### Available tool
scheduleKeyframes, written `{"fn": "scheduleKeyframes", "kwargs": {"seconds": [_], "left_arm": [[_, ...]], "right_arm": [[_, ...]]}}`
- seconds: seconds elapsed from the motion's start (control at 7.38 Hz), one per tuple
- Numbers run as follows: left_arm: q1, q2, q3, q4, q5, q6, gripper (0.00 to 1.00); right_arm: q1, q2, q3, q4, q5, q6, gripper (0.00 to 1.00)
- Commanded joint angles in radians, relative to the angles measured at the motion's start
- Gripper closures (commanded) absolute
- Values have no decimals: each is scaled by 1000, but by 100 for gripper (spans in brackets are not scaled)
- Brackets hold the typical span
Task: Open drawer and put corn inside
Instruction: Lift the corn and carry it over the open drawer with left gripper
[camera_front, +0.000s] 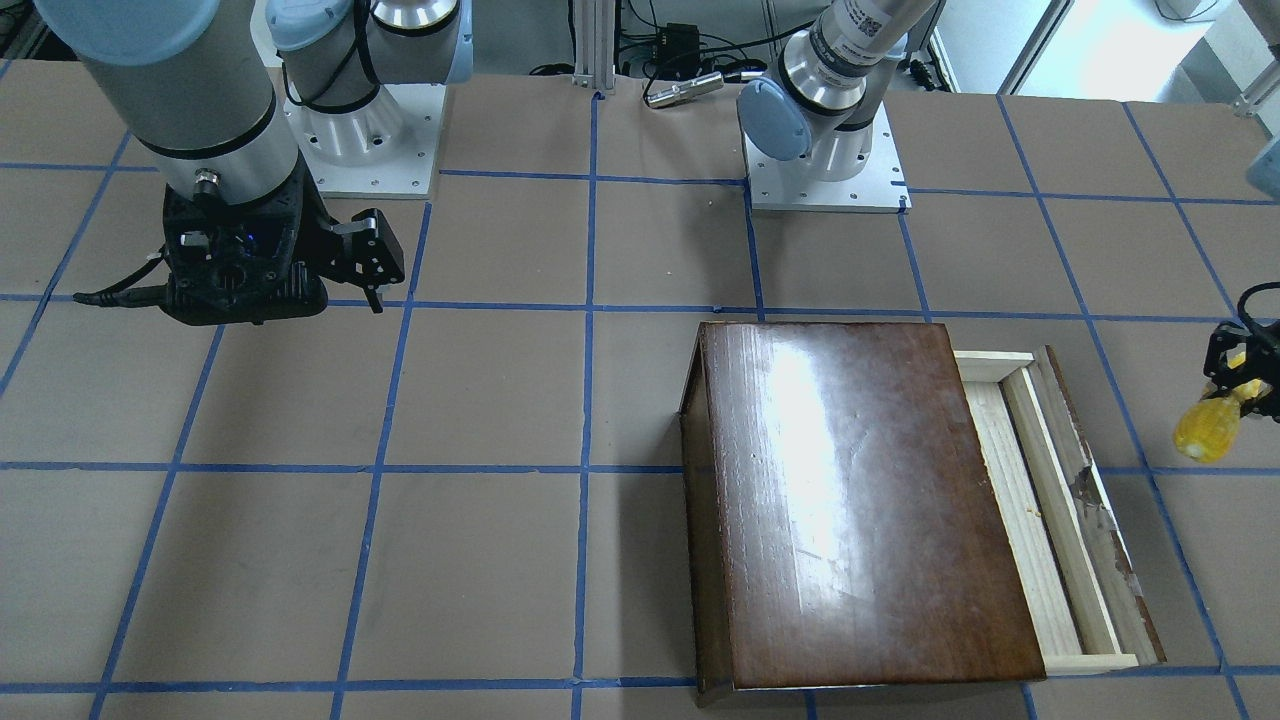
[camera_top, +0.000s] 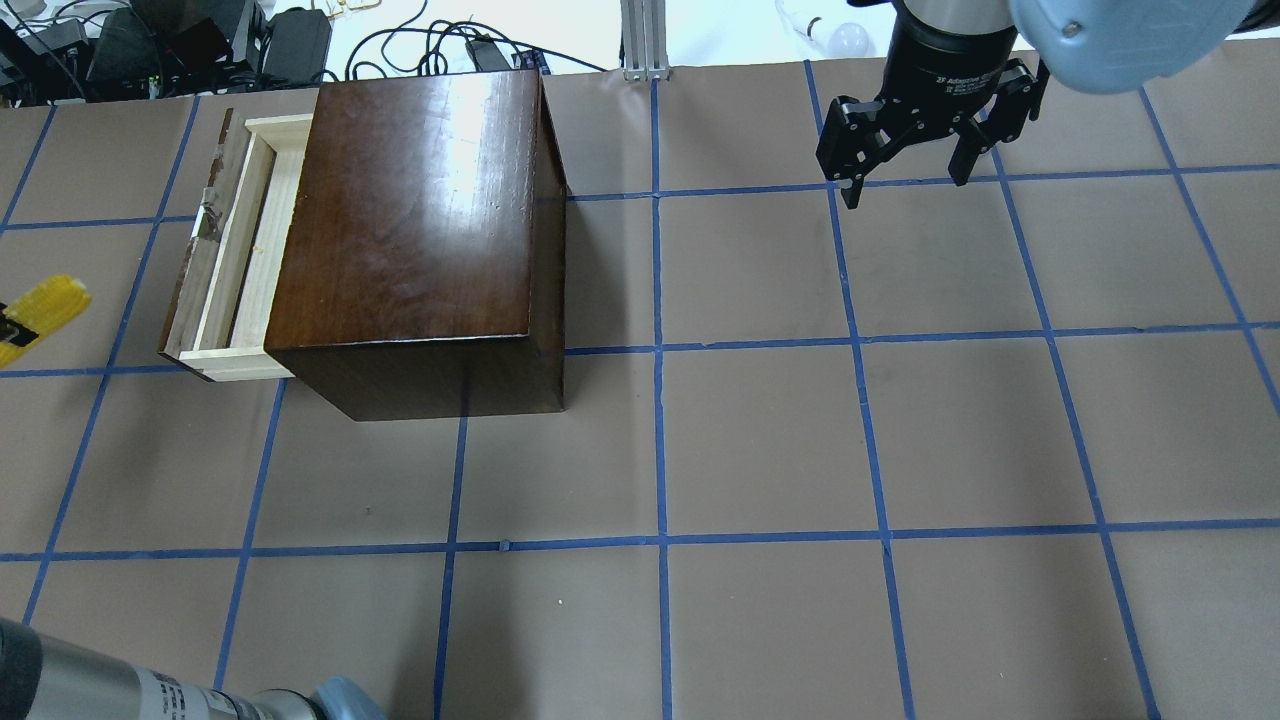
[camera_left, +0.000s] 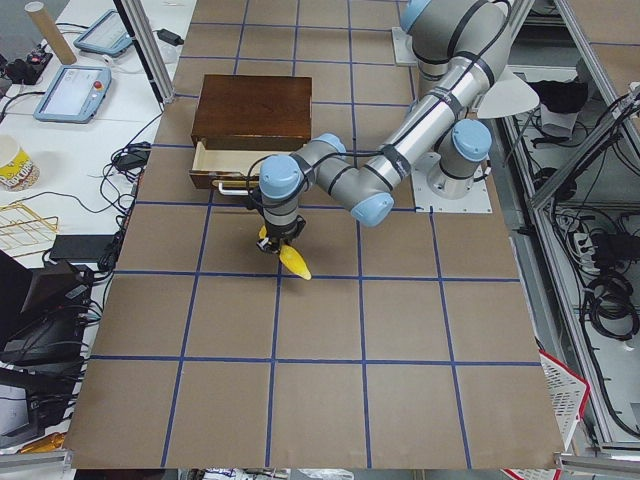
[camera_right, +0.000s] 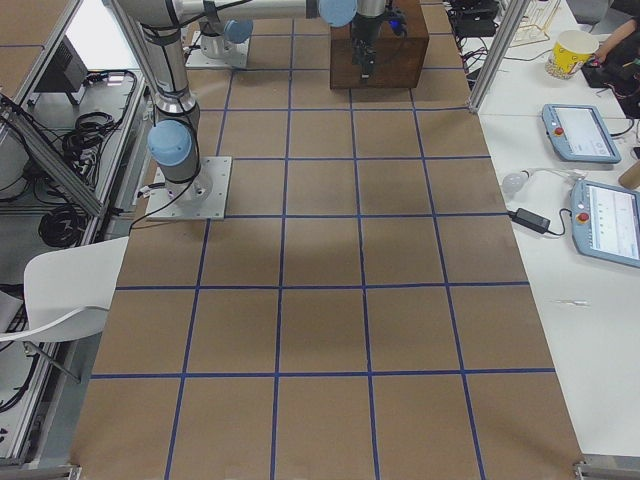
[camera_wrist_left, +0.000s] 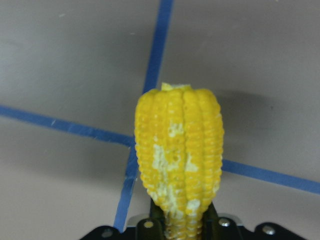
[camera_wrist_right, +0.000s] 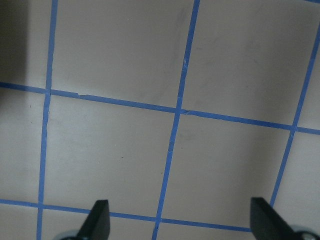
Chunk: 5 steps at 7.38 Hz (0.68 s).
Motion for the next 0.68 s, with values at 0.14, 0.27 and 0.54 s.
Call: {"fn": "scheduleKeyframes", "kwargs": {"seconds": [0.14, 0.27, 0.54], "left_arm": [[-120, 29, 154, -220, -7, -455, 100], [-156, 35, 167, -229, -35, -601, 100], [-309, 57, 187, -226, -50, -946, 100]], "right_arm": [[0, 0, 0, 0, 0, -1, 0], [0, 0, 0, 1, 0, 0, 0], [0, 0, 0, 1, 0, 0, 0]]}}
